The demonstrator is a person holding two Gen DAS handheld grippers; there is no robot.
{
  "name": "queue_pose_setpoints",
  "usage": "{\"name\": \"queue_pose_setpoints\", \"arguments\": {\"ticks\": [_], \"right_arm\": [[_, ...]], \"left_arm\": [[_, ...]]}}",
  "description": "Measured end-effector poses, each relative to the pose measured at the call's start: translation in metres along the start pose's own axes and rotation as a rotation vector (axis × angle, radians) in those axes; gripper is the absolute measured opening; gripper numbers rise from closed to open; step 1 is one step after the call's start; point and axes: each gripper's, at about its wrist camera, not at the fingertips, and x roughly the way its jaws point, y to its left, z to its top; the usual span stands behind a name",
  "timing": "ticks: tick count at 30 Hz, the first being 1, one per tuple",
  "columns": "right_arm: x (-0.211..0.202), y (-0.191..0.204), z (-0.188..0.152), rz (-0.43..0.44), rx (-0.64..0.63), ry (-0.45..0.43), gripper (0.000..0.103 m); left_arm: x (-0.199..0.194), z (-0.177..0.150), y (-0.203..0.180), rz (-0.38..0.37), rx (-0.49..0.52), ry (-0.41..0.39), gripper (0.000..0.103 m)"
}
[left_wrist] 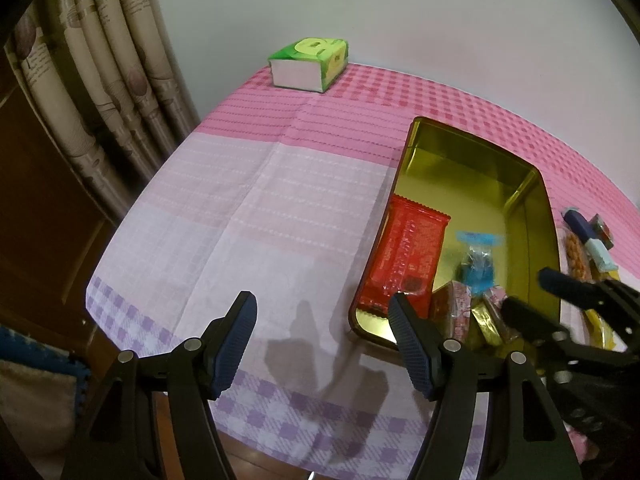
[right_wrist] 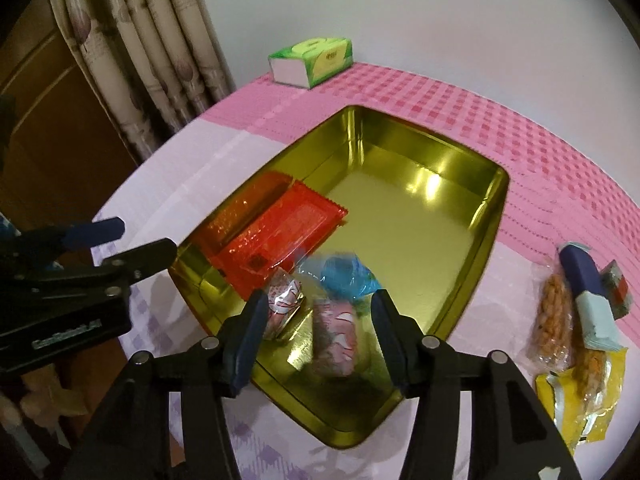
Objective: Organize snacks
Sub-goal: 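Carry the blue-and-white candy over the tray and open the right gripper, then move the right gripper to the large yellow packet and grasp it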
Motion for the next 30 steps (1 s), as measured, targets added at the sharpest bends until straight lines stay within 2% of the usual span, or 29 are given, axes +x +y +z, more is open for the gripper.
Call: {"name": "queue_pose_setpoints", "arguments": {"ticks": [6, 12, 15, 18, 22, 30], "right_arm": [[-0.028, -0.028, -0.006, -0.03, 0.037, -0.046, 0.051], [-0.066, -0.096, -0.034, -0.155, 0.122, -0.067, 0.052], [-0.079, -0.136, -0.053, -0.235, 0.177, -0.058, 0.058], [-0.086, -0.174, -0.074, -0.303, 0.229, -0.029, 0.059], [-0.088, -0.209, -0.101, -0.372, 0.271, 0.016, 0.065], [-0.075, -0.235, -0.121, -0.364, 0.296, 0.058, 0.074]], "left_arm": [[0.0, -0.001, 0.0, 0.014, 0.004, -0.002, 0.069], [0.001, 0.0, -0.001, 0.026, 0.012, -0.003, 0.069], [0.001, 0.0, -0.002, 0.035, 0.018, -0.003, 0.07], [0.003, -0.001, -0.003, 0.035, 0.019, 0.004, 0.071], [0.003, -0.001, -0.006, 0.014, 0.017, 0.006, 0.071], [-0.006, -0.009, -0.027, -0.01, 0.049, 0.007, 0.072]]}}
